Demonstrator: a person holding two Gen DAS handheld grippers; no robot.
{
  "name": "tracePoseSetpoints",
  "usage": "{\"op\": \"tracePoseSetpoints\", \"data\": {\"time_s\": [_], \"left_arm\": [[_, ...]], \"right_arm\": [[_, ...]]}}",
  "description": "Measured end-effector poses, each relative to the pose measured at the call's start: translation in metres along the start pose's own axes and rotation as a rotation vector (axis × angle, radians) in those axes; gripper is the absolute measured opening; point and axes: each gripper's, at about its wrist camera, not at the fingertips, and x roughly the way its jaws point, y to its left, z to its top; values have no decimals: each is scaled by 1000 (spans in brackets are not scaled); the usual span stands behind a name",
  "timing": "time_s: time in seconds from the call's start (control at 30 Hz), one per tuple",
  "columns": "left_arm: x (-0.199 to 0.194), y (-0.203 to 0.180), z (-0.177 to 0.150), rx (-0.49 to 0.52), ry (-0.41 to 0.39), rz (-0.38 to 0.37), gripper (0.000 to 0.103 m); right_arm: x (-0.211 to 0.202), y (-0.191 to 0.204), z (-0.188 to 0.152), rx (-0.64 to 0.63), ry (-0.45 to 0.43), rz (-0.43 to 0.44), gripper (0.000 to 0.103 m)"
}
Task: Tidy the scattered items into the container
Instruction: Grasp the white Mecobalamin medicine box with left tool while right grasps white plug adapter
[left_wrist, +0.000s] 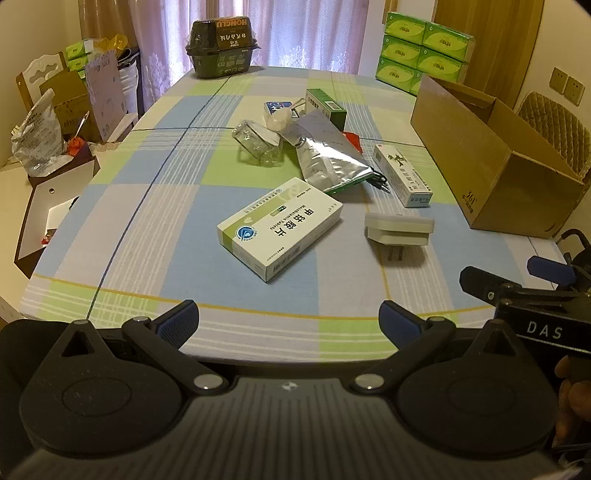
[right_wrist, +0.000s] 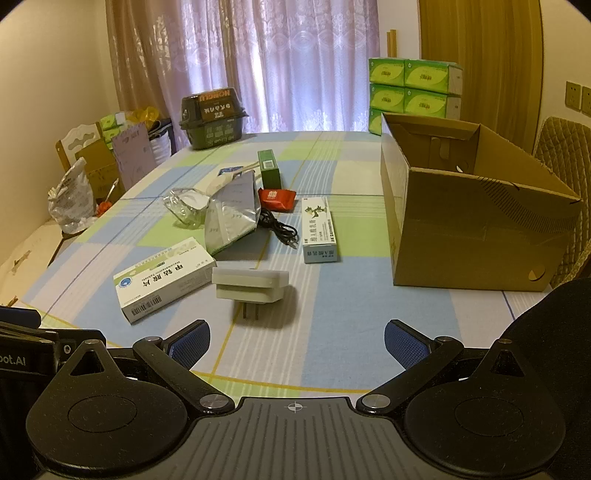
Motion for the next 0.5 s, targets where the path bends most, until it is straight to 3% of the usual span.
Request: {"op": "tracePoseSetpoints", "data": {"time_s": [0.5], "left_arm": [[-3, 1, 2, -2, -9, -26, 102]], "right_arm": [[2, 2, -1, -11, 9, -6, 103]]}}
